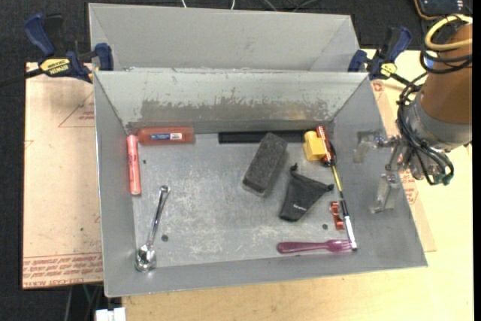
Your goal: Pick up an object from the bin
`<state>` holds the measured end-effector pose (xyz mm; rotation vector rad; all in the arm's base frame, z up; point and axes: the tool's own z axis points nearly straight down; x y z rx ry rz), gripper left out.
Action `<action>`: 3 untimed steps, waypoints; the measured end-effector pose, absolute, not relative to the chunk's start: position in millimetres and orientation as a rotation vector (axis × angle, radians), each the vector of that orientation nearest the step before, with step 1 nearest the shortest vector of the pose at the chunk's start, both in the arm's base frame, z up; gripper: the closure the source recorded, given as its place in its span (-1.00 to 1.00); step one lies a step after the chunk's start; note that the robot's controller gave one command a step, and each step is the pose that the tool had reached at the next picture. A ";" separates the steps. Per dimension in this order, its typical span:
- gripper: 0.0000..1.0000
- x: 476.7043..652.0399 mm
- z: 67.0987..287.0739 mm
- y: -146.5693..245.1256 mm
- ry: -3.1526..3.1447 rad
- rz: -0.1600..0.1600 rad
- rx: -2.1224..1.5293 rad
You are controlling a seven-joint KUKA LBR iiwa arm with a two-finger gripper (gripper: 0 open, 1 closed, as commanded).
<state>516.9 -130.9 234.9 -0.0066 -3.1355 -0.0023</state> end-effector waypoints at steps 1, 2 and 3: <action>-1.00 518.6 238.8 -130.0 -3.143 0.000 0.001; -1.00 564.2 114.3 -130.3 -3.131 0.001 0.316; -1.00 573.6 162.9 -127.8 -3.139 0.001 -0.350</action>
Offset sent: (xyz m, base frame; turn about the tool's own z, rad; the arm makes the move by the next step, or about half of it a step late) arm 0.0604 -0.0004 -0.1649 -0.2748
